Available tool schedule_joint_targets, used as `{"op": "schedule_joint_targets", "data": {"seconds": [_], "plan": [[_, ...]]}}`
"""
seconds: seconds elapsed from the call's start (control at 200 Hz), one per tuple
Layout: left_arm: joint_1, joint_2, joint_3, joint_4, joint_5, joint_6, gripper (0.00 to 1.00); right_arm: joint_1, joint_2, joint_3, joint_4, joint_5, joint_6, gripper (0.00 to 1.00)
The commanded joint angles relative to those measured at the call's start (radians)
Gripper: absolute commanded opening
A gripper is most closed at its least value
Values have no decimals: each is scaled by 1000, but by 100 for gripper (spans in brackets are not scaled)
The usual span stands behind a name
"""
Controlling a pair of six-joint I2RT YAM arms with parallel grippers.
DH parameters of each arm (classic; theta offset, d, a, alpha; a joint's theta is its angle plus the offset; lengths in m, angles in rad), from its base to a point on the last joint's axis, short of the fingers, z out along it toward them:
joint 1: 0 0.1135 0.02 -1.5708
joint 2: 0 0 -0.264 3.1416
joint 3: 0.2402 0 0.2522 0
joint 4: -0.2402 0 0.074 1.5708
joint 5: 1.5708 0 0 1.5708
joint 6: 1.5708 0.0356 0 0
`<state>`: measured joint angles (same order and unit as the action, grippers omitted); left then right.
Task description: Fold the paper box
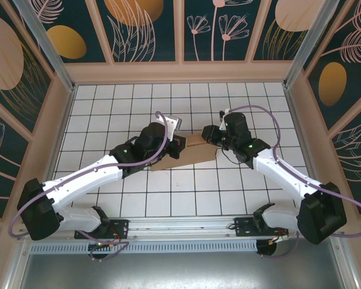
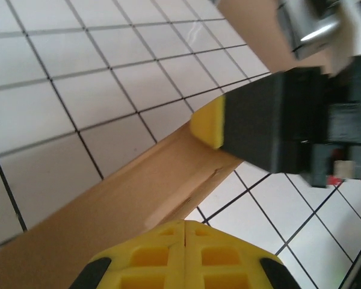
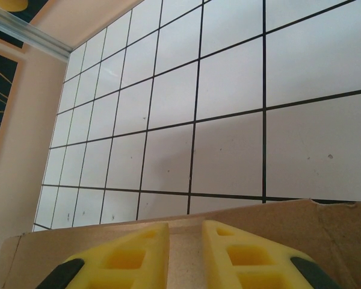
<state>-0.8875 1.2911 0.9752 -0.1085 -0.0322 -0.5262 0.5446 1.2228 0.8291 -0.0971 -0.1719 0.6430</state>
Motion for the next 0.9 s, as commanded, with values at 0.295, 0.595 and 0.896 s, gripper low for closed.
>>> {"op": "schedule_joint_targets", "data": {"seconds": [0.295, 0.595, 0.896], "plan": [[95, -17, -208, 203, 12, -185, 0, 32, 32, -1, -72, 17, 6, 22], [99, -18, -268, 232, 34, -243, 0, 17, -20, 111, -193, 29, -79, 35], [98, -22, -270, 221, 49, -241, 0, -96, -67, 136, -312, 29, -167, 45]]}}
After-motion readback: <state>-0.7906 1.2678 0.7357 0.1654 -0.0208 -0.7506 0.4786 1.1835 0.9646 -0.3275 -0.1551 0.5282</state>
